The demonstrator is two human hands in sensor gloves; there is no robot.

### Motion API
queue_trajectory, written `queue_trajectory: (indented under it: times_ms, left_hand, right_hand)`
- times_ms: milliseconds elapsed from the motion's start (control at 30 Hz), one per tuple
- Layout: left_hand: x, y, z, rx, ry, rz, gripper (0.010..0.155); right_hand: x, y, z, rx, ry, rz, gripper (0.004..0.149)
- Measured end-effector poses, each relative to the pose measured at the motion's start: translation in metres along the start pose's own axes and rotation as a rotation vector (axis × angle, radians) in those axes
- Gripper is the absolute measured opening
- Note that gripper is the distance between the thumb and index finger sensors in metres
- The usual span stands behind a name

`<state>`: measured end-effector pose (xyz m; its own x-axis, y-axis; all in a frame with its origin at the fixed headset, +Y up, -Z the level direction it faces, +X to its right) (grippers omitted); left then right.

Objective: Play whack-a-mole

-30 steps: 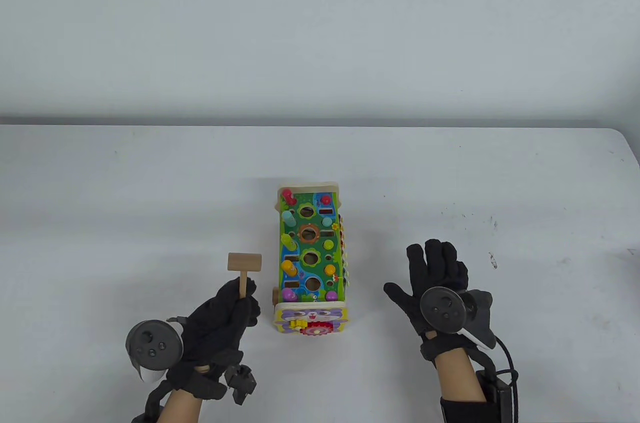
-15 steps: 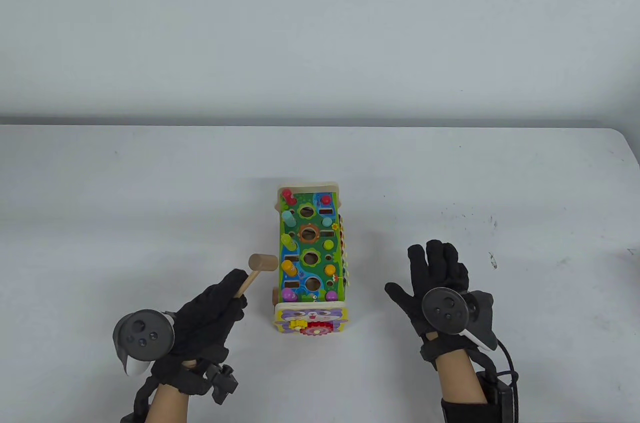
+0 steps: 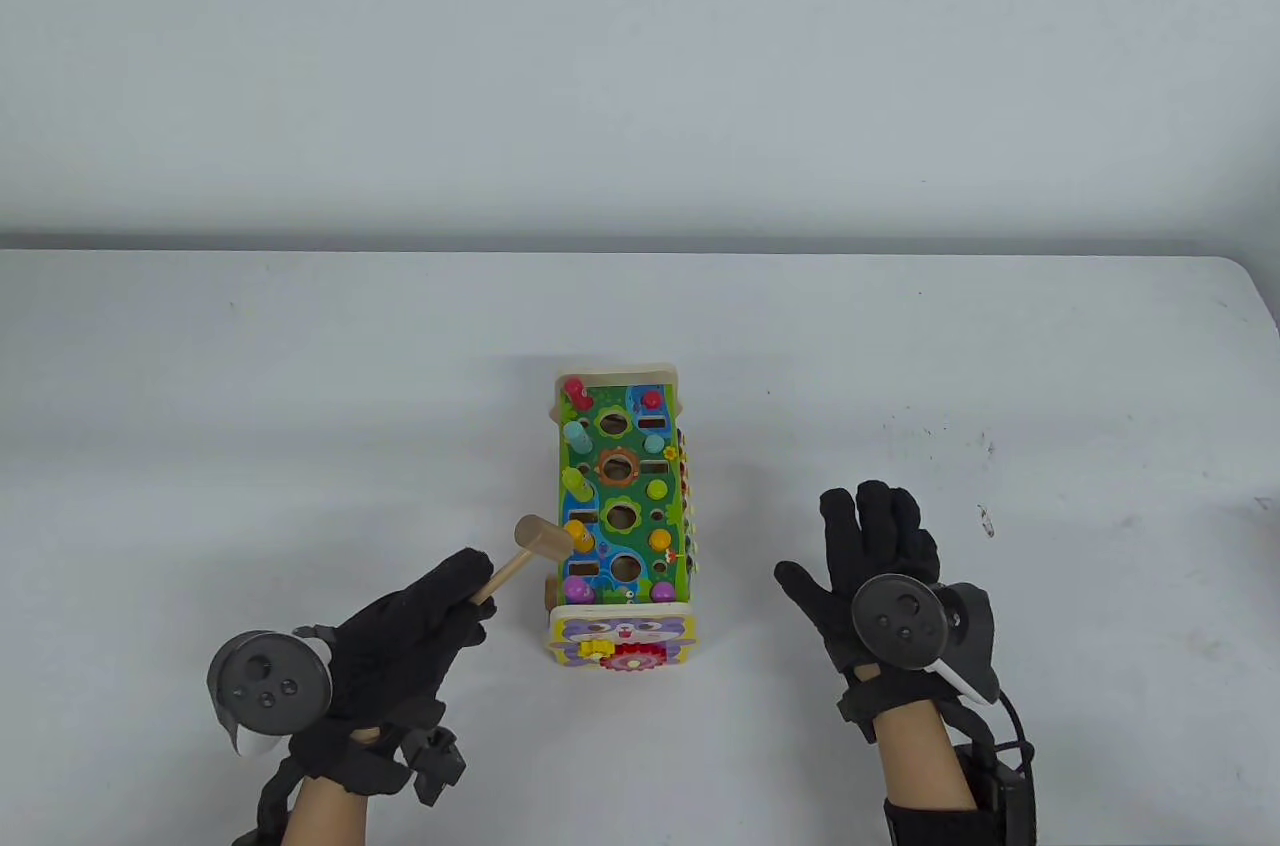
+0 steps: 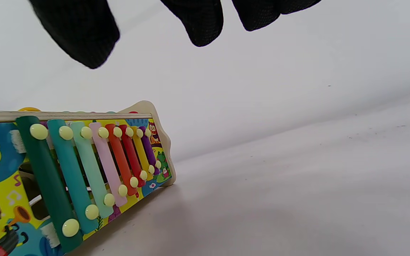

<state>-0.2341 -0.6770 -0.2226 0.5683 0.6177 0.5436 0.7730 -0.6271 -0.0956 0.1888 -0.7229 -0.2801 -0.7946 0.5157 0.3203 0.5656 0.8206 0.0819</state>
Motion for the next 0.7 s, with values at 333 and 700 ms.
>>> queue_trajectory:
  times_ms: [333,700]
  left_hand:
    - [-0.001,0.013,0.003,-0.161,-0.015,0.053,0.049]
    - [-0.002,0.006,0.001,0.049,0.006,0.068,0.050]
  right_hand:
    - [-0.001,0.001,0.000,-0.005,-0.009,0.011,0.078]
    - [0.000,0.002,0.000,-0.004,-0.015,0.014,0.078]
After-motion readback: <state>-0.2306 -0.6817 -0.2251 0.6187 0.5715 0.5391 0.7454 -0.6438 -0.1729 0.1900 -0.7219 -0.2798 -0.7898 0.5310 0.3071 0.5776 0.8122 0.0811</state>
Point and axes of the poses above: the tracker on the back of each hand, its own x axis roughly to the thumb side, its own z axis roughly from the wrist to the fingertips, y = z × x, the point moved 2 cm from there along z, roughly from the wrist to the fingertips, and after that the axes turned 10 degrees about z, right-handed, at the moved point
